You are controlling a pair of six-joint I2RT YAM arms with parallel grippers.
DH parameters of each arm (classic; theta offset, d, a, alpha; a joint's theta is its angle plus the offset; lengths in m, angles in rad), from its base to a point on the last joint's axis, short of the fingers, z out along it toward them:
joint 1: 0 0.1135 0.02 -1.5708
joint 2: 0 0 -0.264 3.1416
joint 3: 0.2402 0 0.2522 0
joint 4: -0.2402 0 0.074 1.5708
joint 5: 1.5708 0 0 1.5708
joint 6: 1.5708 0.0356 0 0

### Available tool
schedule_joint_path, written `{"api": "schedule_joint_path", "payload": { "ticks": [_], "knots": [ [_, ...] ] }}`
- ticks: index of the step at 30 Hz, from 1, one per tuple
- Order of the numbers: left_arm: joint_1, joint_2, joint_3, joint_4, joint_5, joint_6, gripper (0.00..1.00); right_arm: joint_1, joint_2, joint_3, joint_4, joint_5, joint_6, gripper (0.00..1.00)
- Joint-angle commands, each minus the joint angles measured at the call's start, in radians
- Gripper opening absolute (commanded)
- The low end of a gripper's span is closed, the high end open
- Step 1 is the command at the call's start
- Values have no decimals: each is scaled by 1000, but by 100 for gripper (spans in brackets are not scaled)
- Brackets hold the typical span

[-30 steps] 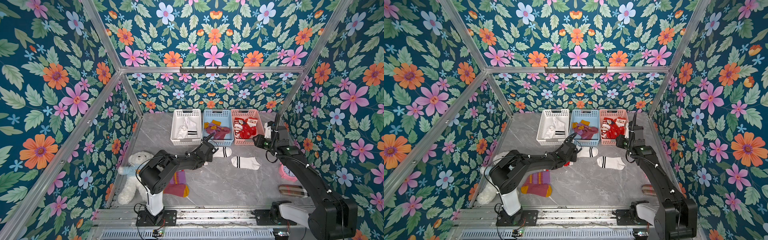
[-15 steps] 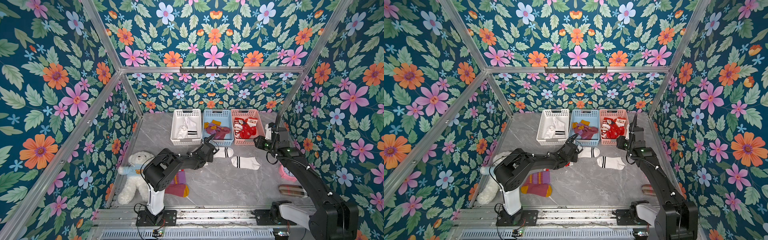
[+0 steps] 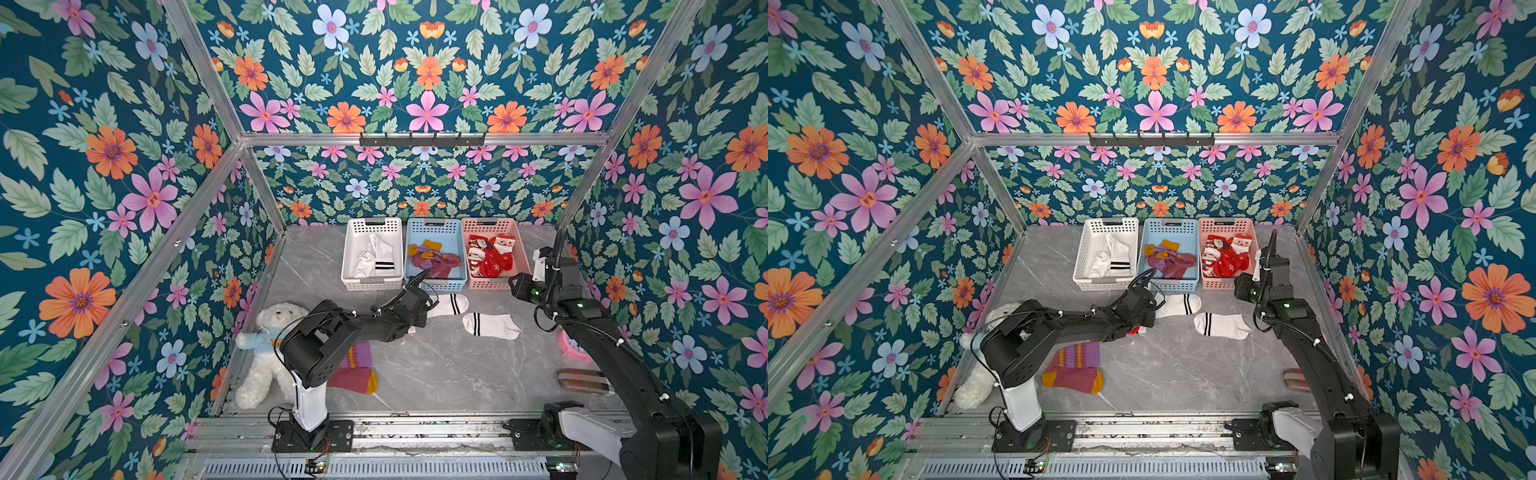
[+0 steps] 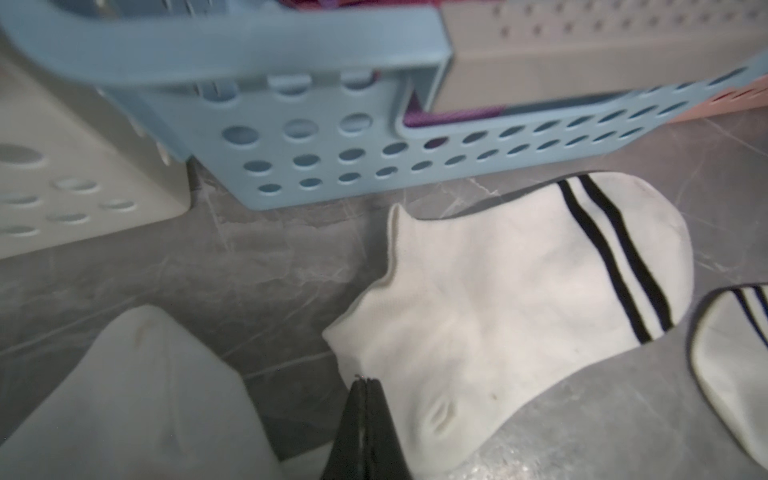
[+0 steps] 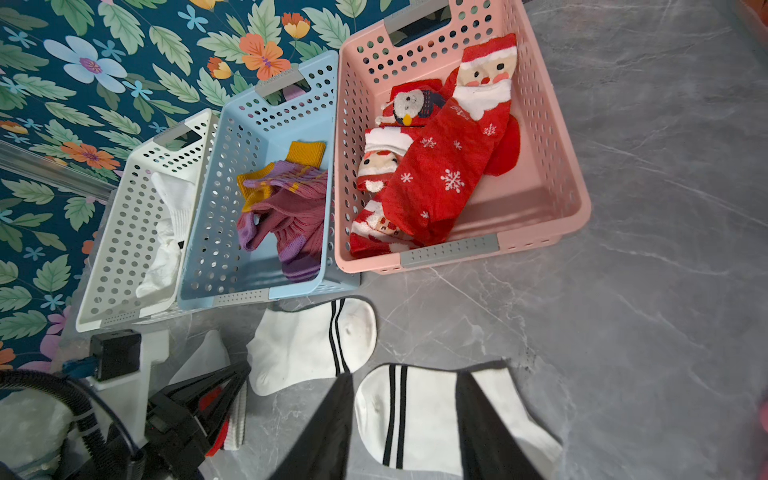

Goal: Sort the socks into the basket by color
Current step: Pick up the sock at the center of the board.

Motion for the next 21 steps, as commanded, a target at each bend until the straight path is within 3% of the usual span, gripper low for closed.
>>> {"api": "schedule_joint_path", "payload": {
  "ticks": [1, 4, 8, 9, 21],
  "knots": [
    [-3, -15, -4, 25, 6, 23, 0, 1, -12, -3, -4, 21, 0, 43],
    [-2, -28, -11, 30, -6, 25, 3, 0, -20, -4, -7, 21, 0, 43],
    [-3, -22, -3, 30, -13, 29, 27, 1, -25, -4, -8, 23, 0, 44],
    [-2, -17, 1, 30, -14, 29, 29, 1, -25, -5, -9, 22, 1, 44],
    [-3, 58, 53, 48, -6, 32, 35, 0, -34, -11, -18, 34, -2, 44]
  ]
}}
